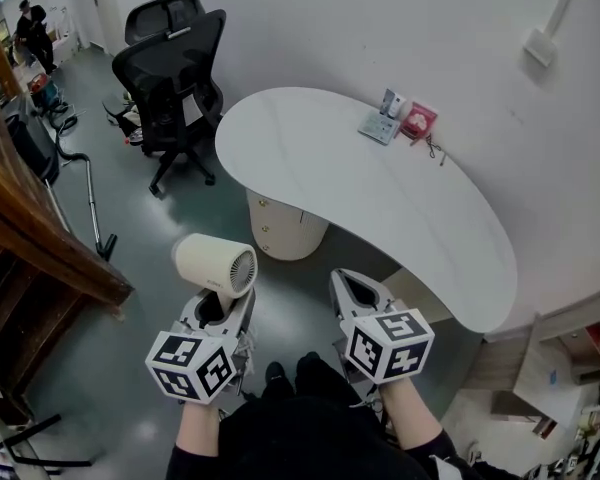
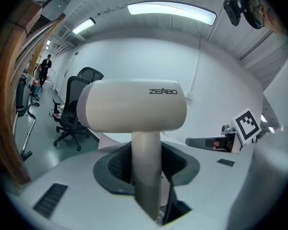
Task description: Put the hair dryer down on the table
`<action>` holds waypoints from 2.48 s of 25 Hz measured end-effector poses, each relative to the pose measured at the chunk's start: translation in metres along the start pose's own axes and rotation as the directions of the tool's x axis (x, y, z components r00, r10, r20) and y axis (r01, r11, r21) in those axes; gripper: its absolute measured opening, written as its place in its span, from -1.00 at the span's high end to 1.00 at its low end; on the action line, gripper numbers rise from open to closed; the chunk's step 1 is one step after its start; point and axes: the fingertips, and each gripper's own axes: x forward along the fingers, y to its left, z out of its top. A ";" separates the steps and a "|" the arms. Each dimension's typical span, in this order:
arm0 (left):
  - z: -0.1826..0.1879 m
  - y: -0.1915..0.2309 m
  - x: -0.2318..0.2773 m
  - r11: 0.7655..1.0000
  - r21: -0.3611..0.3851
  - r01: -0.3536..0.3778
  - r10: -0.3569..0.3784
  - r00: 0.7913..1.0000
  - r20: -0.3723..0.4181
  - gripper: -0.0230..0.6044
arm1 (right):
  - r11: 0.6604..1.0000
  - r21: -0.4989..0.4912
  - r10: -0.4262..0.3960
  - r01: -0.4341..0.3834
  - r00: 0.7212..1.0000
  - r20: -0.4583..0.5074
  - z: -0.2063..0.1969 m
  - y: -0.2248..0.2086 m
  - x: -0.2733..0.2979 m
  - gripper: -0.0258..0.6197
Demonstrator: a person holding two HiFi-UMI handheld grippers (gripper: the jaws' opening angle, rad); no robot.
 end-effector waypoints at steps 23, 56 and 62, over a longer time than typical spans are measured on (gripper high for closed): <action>0.036 0.065 0.089 0.998 -0.015 -0.053 0.053 0.999 -0.007 0.43 | 0.998 0.040 -0.050 0.053 0.997 -0.052 0.040 -0.054 0.100 0.92; 0.135 0.117 0.286 0.994 0.046 -0.100 0.102 0.994 -0.048 0.43 | 0.989 0.106 -0.097 0.106 0.992 -0.084 0.121 -0.190 0.220 0.92; 0.161 0.125 0.306 0.993 0.086 -0.086 0.091 0.995 -0.049 0.43 | 0.983 0.124 -0.125 0.135 0.988 -0.089 0.126 -0.205 0.229 0.92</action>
